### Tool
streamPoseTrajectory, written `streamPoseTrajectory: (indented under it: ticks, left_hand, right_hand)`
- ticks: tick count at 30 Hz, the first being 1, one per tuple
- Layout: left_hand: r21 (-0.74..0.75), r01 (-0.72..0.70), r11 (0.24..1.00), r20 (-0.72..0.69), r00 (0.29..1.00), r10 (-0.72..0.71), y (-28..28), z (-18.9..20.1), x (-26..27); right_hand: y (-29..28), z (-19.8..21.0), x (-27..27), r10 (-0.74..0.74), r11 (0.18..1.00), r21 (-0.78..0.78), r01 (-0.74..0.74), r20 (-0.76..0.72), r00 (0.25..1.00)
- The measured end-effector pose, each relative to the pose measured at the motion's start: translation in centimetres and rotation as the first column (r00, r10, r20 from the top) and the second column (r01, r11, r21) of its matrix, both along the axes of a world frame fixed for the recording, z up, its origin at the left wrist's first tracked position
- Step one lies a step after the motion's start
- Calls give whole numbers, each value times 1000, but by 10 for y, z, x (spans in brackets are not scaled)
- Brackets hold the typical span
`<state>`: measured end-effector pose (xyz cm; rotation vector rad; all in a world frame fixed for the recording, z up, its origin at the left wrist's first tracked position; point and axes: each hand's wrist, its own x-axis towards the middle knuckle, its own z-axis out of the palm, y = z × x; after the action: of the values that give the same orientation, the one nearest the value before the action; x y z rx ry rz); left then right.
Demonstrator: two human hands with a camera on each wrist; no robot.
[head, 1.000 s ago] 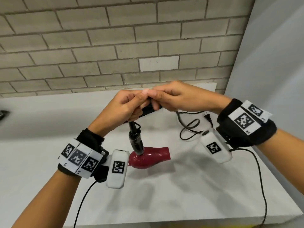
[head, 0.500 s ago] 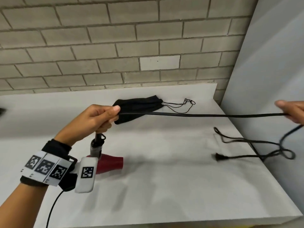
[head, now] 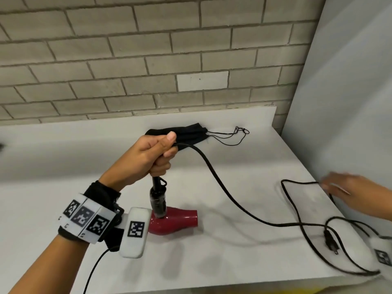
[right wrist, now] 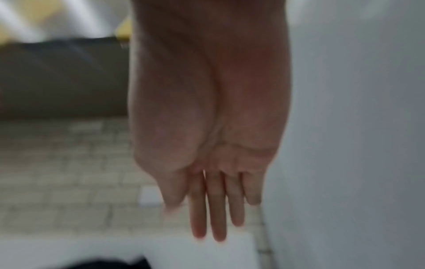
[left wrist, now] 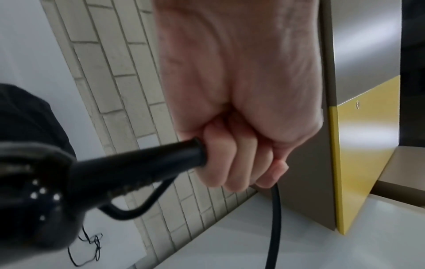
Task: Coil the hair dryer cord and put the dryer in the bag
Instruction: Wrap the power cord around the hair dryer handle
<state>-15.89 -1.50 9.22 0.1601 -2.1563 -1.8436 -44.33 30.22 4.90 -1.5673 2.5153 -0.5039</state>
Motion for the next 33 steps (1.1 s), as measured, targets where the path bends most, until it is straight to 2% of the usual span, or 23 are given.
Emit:
streamPoseTrajectory:
  ticks: [1,2,3,5,7,8,11,14,17,20,23,25,30,33]
  left_hand:
    - [6,20,1000,0,1000,-20,3,0,-3]
    - [12,36,999,2,999,-36,6,1,-6]
    - [22,47,999,3,999,-47,8,1,-9]
    - [49,67,997,-2,998,-67,12,2,-14]
    - [72,80,994,-13,997,-79,14,3,-18]
    - [80,77,994,-23,997,-75,13,4,-19]
    - [131,31,991,-59,998,-23,9,7,-15]
    - [205,4,979,-107,994,18,3,7,-8]
    - [234,96,967,-128,989,-67,3,0,-9]
    - [292,179,940,-150,979,-139,11,-11,-18]
    - [322,188,928,-151,978,-146,23,-17,-27]
    - [304,181,935,-130,980,-148,34,-19,-34]
    - [268,198,943,-89,980,-180,58,-21,-52]
    - [268,212,940,-56,977,-204,68,-23,-60]
  right_hand:
    - [-11,16,18,-28,996,-90,30,18,999]
    - [-31,22,35,-20,996,-82,24,49,999]
    - [-49,31,55,76,990,-124,-61,122,990]
    - [-74,37,87,339,930,-258,-260,338,878]
    - [-86,35,111,434,898,-290,-331,456,777]
    - [-88,27,119,446,891,-313,-330,459,768]
    - [-76,3,125,397,859,-470,-201,367,841]
    - [-48,-18,117,246,839,-543,-44,305,920]
    - [-33,-29,107,49,786,-616,-39,1,999]
    - [-36,-31,109,-63,834,-543,-96,-266,962]
    - [-47,-30,122,50,918,-320,-234,-491,869]
    - [-53,-29,134,183,910,-216,-355,-560,808]
    - [-71,-10,150,387,801,-187,-568,-563,730]
    - [-78,9,146,404,775,-233,-588,-533,744]
